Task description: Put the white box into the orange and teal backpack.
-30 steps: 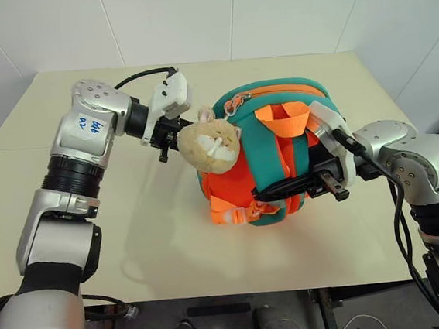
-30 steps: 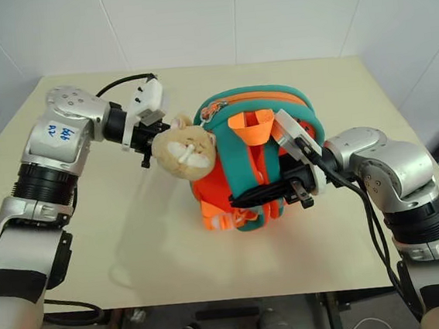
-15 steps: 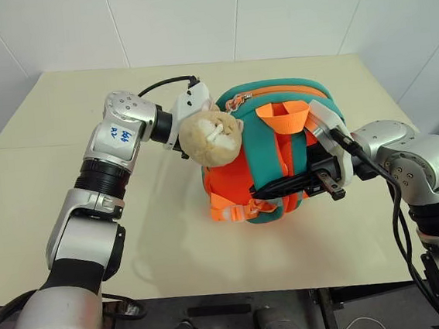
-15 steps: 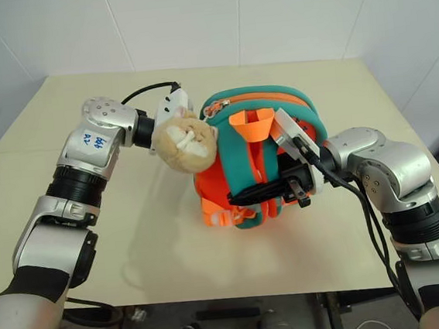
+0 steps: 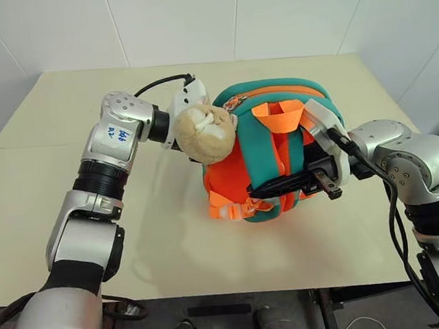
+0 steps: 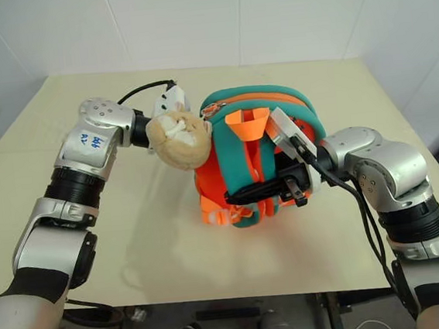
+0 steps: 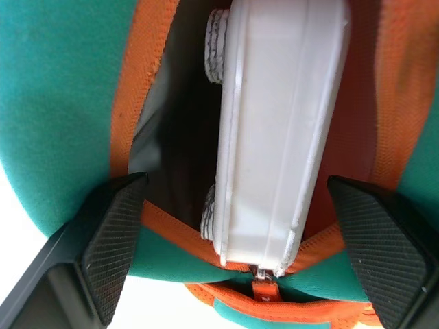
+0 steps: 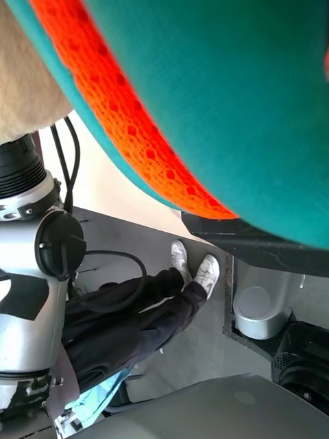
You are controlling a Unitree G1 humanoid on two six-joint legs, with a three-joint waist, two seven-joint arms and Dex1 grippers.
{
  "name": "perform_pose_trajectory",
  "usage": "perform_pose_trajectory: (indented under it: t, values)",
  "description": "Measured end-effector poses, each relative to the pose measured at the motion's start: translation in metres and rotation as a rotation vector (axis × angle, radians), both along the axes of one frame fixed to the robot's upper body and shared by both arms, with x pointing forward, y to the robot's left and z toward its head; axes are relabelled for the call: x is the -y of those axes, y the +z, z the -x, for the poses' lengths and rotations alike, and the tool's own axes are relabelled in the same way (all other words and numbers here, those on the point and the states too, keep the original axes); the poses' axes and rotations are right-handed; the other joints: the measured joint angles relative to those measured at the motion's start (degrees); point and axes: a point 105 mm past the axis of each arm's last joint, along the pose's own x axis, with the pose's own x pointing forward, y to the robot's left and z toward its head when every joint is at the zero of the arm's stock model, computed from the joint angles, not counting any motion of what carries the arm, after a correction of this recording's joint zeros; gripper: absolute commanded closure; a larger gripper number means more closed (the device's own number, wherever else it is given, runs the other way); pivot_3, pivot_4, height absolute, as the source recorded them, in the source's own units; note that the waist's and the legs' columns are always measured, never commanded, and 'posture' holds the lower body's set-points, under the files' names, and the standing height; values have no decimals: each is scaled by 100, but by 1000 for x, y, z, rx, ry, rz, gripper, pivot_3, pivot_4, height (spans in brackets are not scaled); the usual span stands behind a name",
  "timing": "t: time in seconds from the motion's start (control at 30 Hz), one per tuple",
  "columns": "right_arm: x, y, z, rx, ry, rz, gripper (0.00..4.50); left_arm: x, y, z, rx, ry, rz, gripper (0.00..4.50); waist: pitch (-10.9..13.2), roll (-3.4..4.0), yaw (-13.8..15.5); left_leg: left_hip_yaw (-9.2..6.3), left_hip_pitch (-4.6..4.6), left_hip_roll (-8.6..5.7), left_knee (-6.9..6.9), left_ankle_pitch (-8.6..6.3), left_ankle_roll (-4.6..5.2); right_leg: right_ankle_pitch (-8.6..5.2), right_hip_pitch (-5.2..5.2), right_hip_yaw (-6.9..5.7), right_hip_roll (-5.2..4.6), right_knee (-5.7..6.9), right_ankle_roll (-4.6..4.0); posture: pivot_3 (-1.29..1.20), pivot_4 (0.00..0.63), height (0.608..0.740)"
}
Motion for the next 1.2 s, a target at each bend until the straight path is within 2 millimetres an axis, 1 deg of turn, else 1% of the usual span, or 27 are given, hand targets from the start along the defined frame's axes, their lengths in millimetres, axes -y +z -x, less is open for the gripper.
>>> perform_pose_trajectory:
  t: [0.07,0.13,0.2,0.27,0.4,0.43,0.5,0.57,0.63,0.8,1.0,1.03,1.13,1.2]
  values:
    - [0,0,-1,0,-2,0,4500,-9,4,4,38,18,-3,5,4,6,-22,0,2,1,-5,0,0,-1,-1,0,0,0,-1,0,150,740]
    - [0,0,-1,0,-3,0,4500,-21,8,9,41,40,10,5,7,11,-22,0,2,2,-8,0,0,-2,-4,0,0,3,-3,0,150,740]
    - [-1,0,-1,0,-3,-1,4500,-38,14,15,38,87,30,5,8,13,-19,-1,2,2,-8,0,0,-2,-4,-1,0,2,-3,0,150,740]
    - [-1,0,-1,1,-5,-1,4500,-50,17,18,30,128,44,5,8,13,-9,-1,1,2,-5,0,0,-2,-3,-1,0,3,-3,0,150,740]
    - [-1,0,-2,2,-9,-3,4500,-69,14,19,-18,253,64,5,8,13,3,-2,1,2,5,0,0,-2,1,-2,0,4,-2,0,150,740]
    - [-1,0,-2,2,-10,-3,4500,-72,13,19,-32,276,62,5,8,13,3,-2,1,2,6,0,0,-2,1,-2,0,4,-2,0,150,740]
    - [-1,0,-2,2,-10,-4,4500,-71,12,20,-52,292,80,5,8,13,10,-3,0,2,6,0,0,-2,1,-3,0,3,-2,0,150,740]
    - [-2,0,-2,1,-10,-5,4500,-65,15,23,-52,276,109,383,8,13,9,-3,0,2,5,0,0,-2,1,-3,0,3,-2,0,150,740]
    - [-2,1,-3,4,-9,-8,4500,-55,18,26,-64,252,149,891,9,14,8,-3,0,2,3,0,0,-2,1,-3,0,3,-2,0,150,740]
    - [-4,2,-5,14,-19,-8,4500,-44,18,26,-122,240,225,2491,9,14,-16,-3,2,2,2,0,0,-2,0,-3,1,3,-2,0,150,740]
    - [-4,2,-6,16,-35,-9,4500,-39,12,21,-172,260,263,4399,9,14,0,-3,1,2,2,0,0,-2,0,-3,0,1,-2,0,150,740]
    - [-5,3,-7,18,-39,-9,4500,-38,9,19,-186,262,267,4485,9,14,3,-3,1,2,3,0,0,-1,0,-3,0,1,-2,0,150,740]
    - [-5,3,-6,21,-43,-9,4500,-33,2,14,-215,262,288,4485,9,14,1,-3,1,1,4,0,0,-1,0,-3,0,1,-2,0,150,740]
    - [-5,2,-6,19,-47,-11,4500,-27,-4,10,-238,252,296,4485,9,14,8,-3,1,1,2,0,0,-1,0,-4,0,1,-2,0,150,740]
